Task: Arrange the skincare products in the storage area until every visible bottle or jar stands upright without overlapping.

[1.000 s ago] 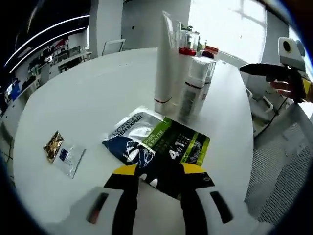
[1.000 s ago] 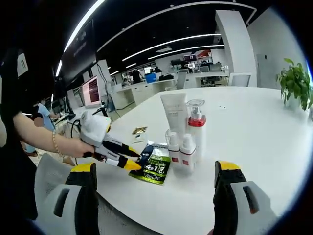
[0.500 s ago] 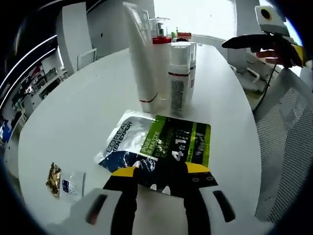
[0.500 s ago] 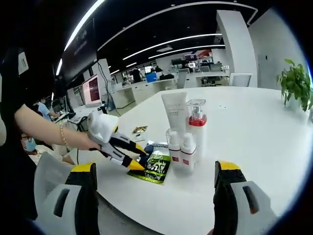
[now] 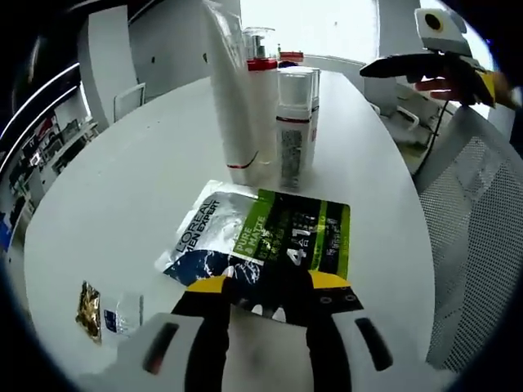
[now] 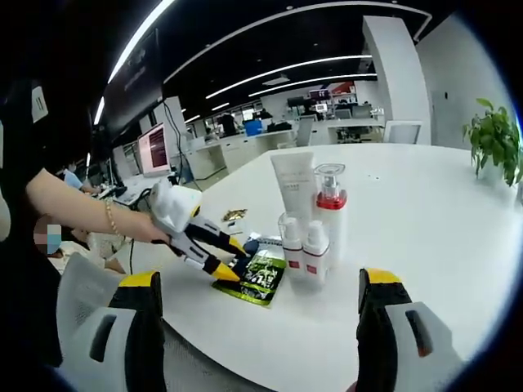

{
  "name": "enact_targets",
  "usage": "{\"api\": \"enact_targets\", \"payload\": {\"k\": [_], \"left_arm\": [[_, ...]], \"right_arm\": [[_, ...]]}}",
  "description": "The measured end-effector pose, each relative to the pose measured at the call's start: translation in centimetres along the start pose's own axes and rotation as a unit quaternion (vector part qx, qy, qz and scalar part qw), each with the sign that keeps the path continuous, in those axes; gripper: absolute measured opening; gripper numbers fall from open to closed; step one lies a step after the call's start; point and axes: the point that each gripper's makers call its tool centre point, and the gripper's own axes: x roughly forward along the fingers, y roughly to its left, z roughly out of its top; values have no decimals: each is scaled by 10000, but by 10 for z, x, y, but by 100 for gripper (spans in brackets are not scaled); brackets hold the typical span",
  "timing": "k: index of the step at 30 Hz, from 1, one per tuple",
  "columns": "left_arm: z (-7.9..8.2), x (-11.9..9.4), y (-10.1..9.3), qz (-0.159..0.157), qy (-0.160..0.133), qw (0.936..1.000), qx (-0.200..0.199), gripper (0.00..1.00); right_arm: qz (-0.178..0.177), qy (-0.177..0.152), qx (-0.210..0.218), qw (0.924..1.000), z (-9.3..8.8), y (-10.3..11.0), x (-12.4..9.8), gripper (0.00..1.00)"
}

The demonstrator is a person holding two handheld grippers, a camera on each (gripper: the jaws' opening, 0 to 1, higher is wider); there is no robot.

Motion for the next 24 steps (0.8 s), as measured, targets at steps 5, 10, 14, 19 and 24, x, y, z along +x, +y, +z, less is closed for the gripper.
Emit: {"api": "enact_targets", "payload": {"k": [5,10,14,19,24], "left_arm": [[0,-1,2,76,-8,9999,-124,34],[2,-8,3,175,-44,9991,-373,38],[-1,-16,1,232,-85,9984,-499,41],[-2,-32,-5,339,-199,9964,-745,48],[-8,-45,-10,453,-224,9943,-941,58]], "right_arm": [[7,22,-19,10000,-1,0,0,100],[56,66,-68,9999,-2,3,2,100],[101,100,-107,9998,-4,6,3,100],[204,148,-170,9995,-6,11,3,100],[271,137,-224,9993,-6,14,3,100]]}}
